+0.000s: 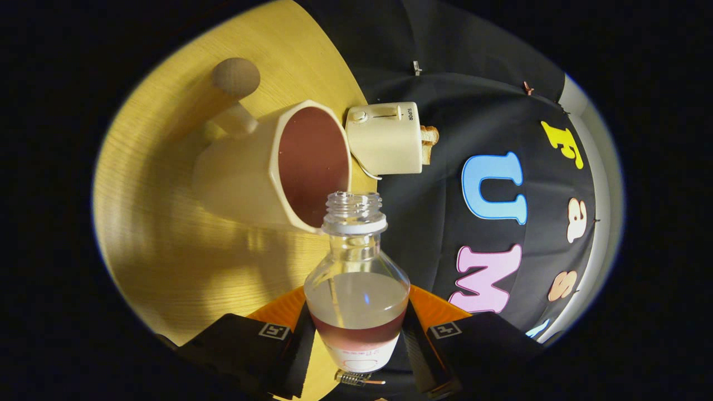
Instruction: Take the bottle from table, then pour the juice into the cup, finally place the bottle on the coaster
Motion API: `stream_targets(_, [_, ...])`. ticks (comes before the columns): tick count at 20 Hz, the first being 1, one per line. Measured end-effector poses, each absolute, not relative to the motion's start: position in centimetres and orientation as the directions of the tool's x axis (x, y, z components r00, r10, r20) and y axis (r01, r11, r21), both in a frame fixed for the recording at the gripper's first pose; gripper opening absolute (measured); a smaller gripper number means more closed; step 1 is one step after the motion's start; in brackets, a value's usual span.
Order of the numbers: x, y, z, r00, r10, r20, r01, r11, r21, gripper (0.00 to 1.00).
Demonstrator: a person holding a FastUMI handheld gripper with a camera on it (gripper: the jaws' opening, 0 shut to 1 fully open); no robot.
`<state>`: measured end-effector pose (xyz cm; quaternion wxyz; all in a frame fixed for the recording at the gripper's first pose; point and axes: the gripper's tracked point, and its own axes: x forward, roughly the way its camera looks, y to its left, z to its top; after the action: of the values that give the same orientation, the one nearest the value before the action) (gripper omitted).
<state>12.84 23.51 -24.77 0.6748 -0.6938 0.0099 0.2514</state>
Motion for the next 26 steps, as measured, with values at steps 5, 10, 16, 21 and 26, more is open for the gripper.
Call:
stream_targets(5, [13.3, 24.1, -24.7, 0.865, 0.339, -0.37, -0.32, -0.195, -0.927, 0.75])
stream_targets(10, [13.5, 25.0, -24.2, 0.853, 0.364, -0.375, -0.286, -0.275, -0.918, 0.75])
stream_targets(16, [14.1, 25.1, -23.7, 0.85, 0.371, -0.374, -0.264, -0.315, -0.912, 0.75])
stream_targets(21, [14.3, 26.1, -23.1, 0.835, 0.398, -0.38, -0.232, -0.373, -0.899, 0.75])
stream_targets(26, [14.5, 26.6, -22.4, 0.828, 0.413, -0.379, -0.203, -0.41, -0.889, 0.75])
